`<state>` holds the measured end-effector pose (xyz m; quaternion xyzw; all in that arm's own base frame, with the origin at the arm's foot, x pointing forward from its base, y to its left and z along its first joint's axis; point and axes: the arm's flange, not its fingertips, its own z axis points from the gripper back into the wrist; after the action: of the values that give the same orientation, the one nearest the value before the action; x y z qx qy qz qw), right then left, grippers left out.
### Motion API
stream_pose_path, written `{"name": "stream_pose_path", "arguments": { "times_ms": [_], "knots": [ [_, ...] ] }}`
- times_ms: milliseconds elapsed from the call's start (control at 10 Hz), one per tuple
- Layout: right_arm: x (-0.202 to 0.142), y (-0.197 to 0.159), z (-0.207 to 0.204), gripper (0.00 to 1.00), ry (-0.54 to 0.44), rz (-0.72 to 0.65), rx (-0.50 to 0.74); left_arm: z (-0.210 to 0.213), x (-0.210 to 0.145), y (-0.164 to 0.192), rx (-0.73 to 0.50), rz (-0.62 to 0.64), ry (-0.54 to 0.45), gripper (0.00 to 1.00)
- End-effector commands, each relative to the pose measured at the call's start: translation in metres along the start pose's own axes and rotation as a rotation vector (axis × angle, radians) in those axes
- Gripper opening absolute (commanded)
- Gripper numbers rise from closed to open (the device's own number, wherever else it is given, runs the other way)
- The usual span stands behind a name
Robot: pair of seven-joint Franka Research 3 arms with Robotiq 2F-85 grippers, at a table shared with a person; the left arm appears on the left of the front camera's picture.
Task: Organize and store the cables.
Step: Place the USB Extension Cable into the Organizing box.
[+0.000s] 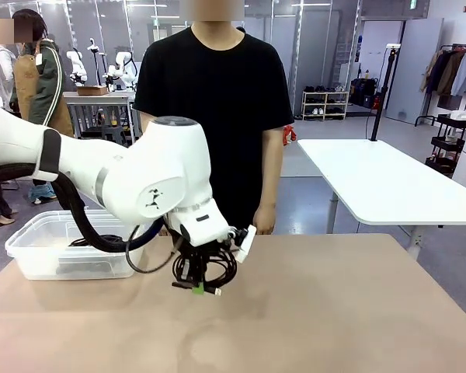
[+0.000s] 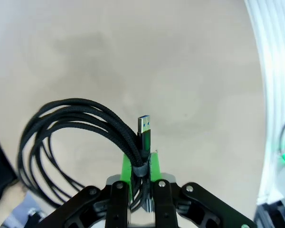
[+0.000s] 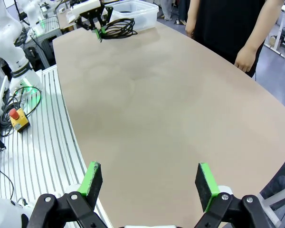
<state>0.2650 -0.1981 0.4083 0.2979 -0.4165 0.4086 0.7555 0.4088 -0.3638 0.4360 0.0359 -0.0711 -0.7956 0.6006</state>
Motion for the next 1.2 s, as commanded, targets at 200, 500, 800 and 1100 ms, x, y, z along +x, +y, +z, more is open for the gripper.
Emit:
{"name": "stream_pose_path", "arguments": {
  "times_ms": [200, 500, 800, 1100],
  "knots": [
    [0.000, -0.002, 0.000, 1.00, -0.011, 0.018, -0.005, 0.068, -0.128, 0.004, 0.103, 0.005, 0.046, 0.17],
    [0.000, -0.002, 0.000, 1.00, -0.011, 0.018, -0.005, 0.088, -0.234, 0.018, 0.163, 0.126, 0.016, 0.17],
    [0.000, -0.002, 0.000, 1.00, -0.011, 0.018, -0.005, 0.068, -0.326, 0.051, 0.181, 0.347, -0.017, 0.17],
    [0.000, -0.002, 0.000, 1.00, -0.011, 0.018, -0.005, 0.030, -0.357, 0.072, 0.141, 0.363, -0.063, 0.17]
  ]
}}
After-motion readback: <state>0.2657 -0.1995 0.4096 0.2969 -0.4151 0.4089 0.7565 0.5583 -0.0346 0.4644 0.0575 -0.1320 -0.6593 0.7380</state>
